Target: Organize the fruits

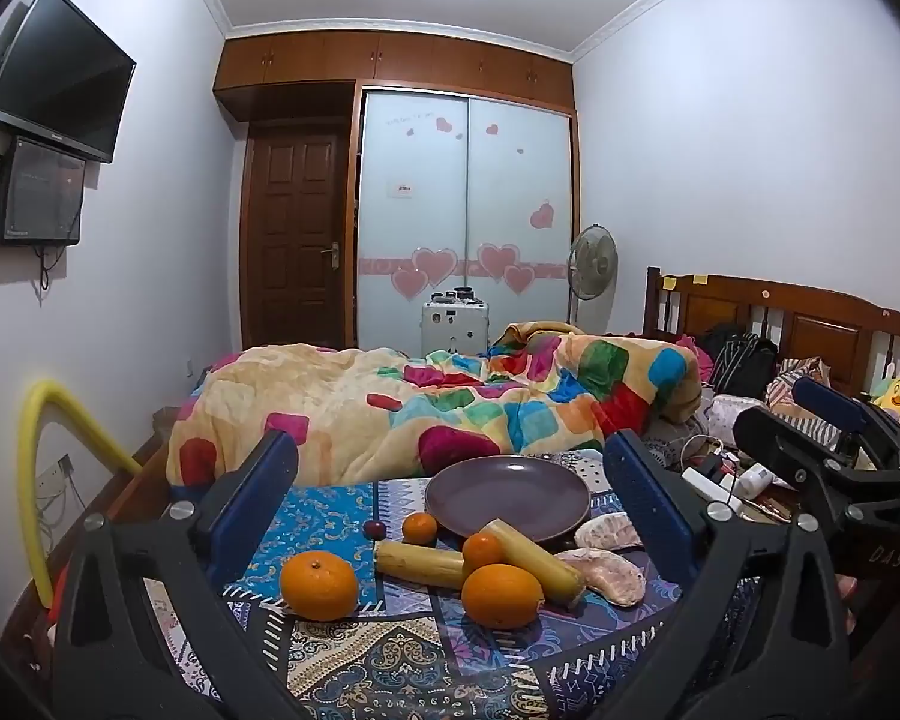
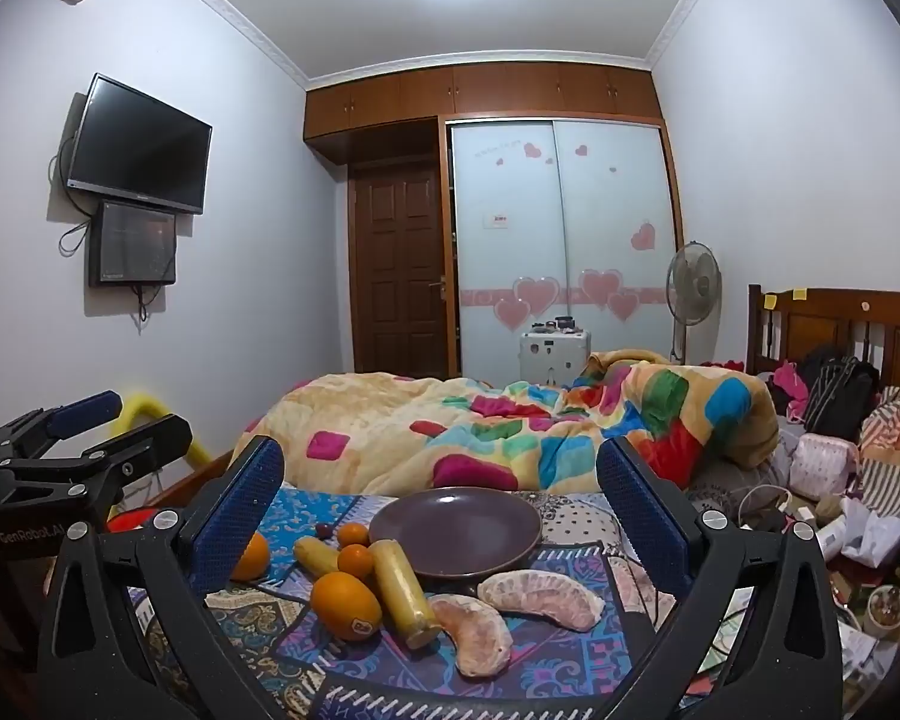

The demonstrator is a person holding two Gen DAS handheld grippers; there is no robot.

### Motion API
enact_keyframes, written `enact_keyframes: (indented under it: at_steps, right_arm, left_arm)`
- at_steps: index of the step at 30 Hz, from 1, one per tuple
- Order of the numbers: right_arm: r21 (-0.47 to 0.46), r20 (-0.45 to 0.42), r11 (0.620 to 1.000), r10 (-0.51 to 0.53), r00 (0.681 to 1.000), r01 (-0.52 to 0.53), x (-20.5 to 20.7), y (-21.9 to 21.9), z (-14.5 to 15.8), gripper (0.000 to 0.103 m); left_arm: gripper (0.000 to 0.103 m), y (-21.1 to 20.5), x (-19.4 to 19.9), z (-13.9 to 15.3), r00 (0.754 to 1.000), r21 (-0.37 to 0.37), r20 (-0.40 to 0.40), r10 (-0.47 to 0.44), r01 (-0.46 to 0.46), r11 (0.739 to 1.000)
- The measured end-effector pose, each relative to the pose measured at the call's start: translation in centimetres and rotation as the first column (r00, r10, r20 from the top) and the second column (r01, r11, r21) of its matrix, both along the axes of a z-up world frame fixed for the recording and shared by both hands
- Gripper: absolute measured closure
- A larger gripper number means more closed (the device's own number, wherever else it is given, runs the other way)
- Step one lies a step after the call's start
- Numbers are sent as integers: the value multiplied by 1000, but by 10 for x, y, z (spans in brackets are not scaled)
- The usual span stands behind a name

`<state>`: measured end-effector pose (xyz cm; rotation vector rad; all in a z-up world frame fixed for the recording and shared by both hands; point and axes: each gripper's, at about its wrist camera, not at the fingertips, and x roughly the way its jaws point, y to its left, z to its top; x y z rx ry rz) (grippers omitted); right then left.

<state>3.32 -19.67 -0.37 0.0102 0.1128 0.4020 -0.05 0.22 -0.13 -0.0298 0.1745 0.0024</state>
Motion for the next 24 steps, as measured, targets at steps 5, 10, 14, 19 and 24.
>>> enact_keyframes:
  at_steps: [5, 10, 14, 19, 24]
  right_arm:
    - [2, 0, 1000, 2, 1000, -2, 1, 0, -1, 0]
    - [2, 2, 1000, 2, 1000, -2, -3, 1, 2, 0]
    - [1, 2, 1000, 2, 1000, -2, -3, 1, 2, 0]
    - [2, 3, 1000, 1, 1000, -1, -3, 1, 2, 0]
    - [2, 4, 1000, 1, 1000, -1, -3, 1, 1, 0]
  left_arm:
    - [0, -1, -1, 1, 1000, 1, 3, -2, 2, 1000]
    - [0, -1, -1, 1, 1000, 0, 4, -1, 1, 1000]
    - [0, 0, -1, 1, 1000, 0, 4, -1, 1, 1000]
    - [0, 0, -2, 1, 1000, 0, 5, -1, 1, 1000]
    - [0, 0, -2, 1, 1000, 1, 6, -1, 1, 1000]
